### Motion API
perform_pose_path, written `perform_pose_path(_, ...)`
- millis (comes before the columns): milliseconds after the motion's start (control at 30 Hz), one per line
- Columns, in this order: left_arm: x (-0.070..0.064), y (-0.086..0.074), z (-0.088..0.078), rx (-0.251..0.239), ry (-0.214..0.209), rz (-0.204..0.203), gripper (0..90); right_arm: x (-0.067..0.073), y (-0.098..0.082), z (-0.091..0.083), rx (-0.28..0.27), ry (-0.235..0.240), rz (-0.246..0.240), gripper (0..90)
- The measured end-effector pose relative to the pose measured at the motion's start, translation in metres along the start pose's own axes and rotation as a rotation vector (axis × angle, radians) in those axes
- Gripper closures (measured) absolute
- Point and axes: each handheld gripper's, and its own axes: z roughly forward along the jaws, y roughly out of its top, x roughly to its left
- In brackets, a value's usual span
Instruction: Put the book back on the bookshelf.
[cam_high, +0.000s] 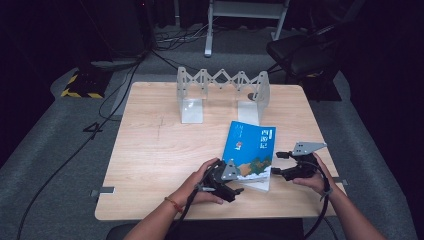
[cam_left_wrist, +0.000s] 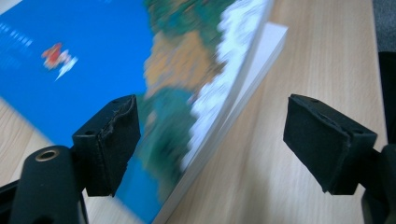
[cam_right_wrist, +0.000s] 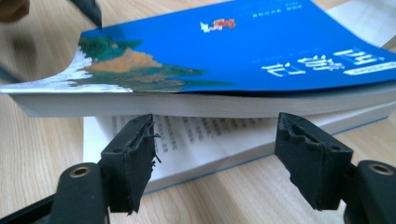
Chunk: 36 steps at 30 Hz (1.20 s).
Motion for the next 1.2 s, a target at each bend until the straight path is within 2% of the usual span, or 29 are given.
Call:
perform_pose_path(100, -0.005, 0.006, 0.008, 0.000, -0.015, 0.006, 19.7, 0.001, 0.004, -0.001, -0.014, -0.006, 0.006, 29.3)
perform_pose_path(200, -0.005, 0.007, 0.013, 0.015, -0.005, 0.003, 20.4, 0.001, 0.009, 0.000, -0.021, -0.009, 0.002, 29.3)
perform_pose_path(267, -0.005, 0.007, 0.013, 0.011, 0.012, -0.010, 22.2, 0.001, 0.012, 0.001, -0.028, -0.009, 0.003, 29.3)
perform_pose_path(467, -0.006, 0.011, 0.016, -0.010, 0.009, -0.050, 27.8, 0.005, 0.021, 0.002, -0.048, -0.027, 0.003, 29.3)
perform_pose_path(600, -0.012, 0.019, 0.023, -0.009, 0.025, -0.025, 29.7, 0.006, 0.023, 0.003, -0.056, -0.035, 0.001, 29.3)
perform_pose_path(767, -0.011, 0.032, 0.027, -0.048, 0.055, -0.062, 39.0, 0.007, 0.023, 0.005, -0.057, -0.034, -0.001, 29.1)
perform_pose_path(933, -0.006, 0.033, 0.030, -0.059, 0.106, -0.091, 58.4, 0.007, 0.023, 0.006, -0.057, -0.037, -0.003, 28.8)
perform_pose_path(1033, -0.006, 0.031, 0.027, -0.072, 0.116, -0.062, 63.9, 0.008, 0.023, 0.006, -0.058, -0.043, -0.004, 28.9)
perform_pose_path(1100, -0.003, 0.030, 0.020, -0.087, 0.110, -0.068, 70.1, 0.007, 0.022, 0.005, -0.062, -0.046, 0.003, 28.9)
perform_pose_path(1200, 0.000, 0.027, 0.011, -0.102, 0.093, -0.054, 75.1, 0.004, 0.021, 0.002, -0.074, -0.035, 0.019, 29.4)
